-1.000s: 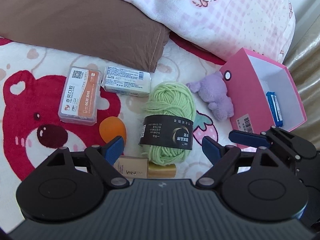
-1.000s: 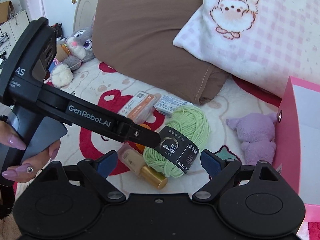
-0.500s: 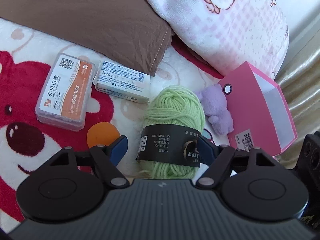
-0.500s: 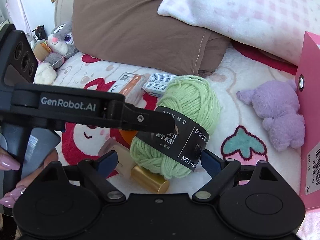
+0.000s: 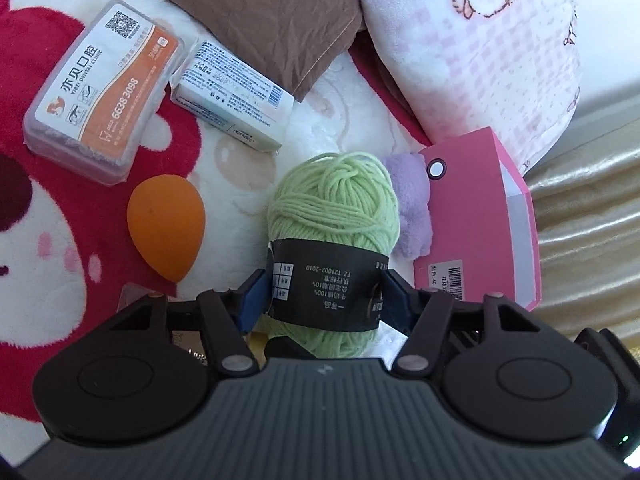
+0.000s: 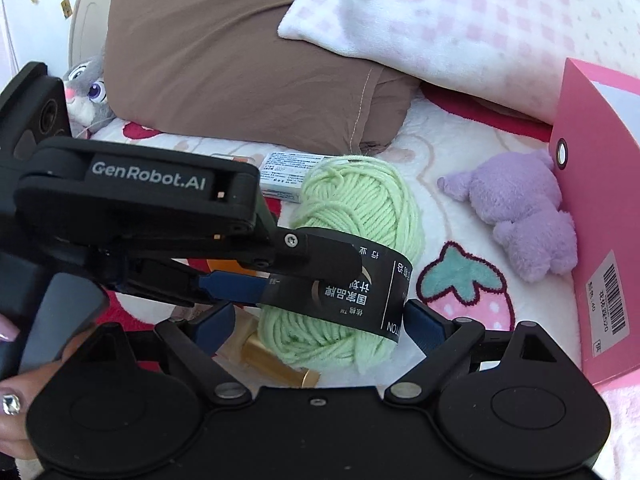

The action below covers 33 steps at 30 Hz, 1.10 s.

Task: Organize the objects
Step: 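Close the left tool on the green yarn ball and lift it, then carry the yarn ball with the left tool into the pink box and release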

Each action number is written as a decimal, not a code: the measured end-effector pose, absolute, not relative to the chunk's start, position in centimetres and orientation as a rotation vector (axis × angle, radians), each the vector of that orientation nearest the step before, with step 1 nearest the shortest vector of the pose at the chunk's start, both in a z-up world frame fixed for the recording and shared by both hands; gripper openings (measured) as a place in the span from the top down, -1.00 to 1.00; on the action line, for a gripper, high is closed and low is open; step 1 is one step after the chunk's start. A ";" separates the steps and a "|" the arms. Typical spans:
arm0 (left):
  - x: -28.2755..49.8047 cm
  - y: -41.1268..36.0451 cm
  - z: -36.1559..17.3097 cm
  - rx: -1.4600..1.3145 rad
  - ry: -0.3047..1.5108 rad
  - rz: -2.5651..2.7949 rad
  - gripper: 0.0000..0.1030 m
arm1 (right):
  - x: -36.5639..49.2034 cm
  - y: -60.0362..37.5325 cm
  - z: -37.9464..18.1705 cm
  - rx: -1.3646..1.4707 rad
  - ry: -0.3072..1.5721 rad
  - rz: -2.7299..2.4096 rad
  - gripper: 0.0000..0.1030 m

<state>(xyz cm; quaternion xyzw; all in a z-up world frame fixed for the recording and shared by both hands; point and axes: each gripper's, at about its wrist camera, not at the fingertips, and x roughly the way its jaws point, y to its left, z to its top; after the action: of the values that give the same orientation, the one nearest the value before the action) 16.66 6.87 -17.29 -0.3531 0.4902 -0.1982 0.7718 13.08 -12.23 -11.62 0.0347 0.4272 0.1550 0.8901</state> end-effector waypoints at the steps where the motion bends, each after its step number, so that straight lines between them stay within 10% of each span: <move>1: 16.6 6.9 -17.3 -0.766 1.059 -0.429 -0.17 | 13.2 -12.2 -11.8 0.079 0.889 0.316 -0.82; 14: 15.5 6.4 -15.8 -0.671 1.026 -0.447 -0.15 | 12.5 -12.5 -12.3 0.085 0.901 0.270 -0.32; 33: 7.4 0.2 -2.3 -0.436 0.913 -0.537 -0.14 | 5.2 -16.9 -0.5 0.065 0.835 0.386 -0.31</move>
<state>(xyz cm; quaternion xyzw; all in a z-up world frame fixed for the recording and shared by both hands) 7.39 0.21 -2.26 -0.2064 0.4321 -0.2540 0.8404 5.20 -16.86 -0.46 0.0315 0.4028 0.1864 0.8955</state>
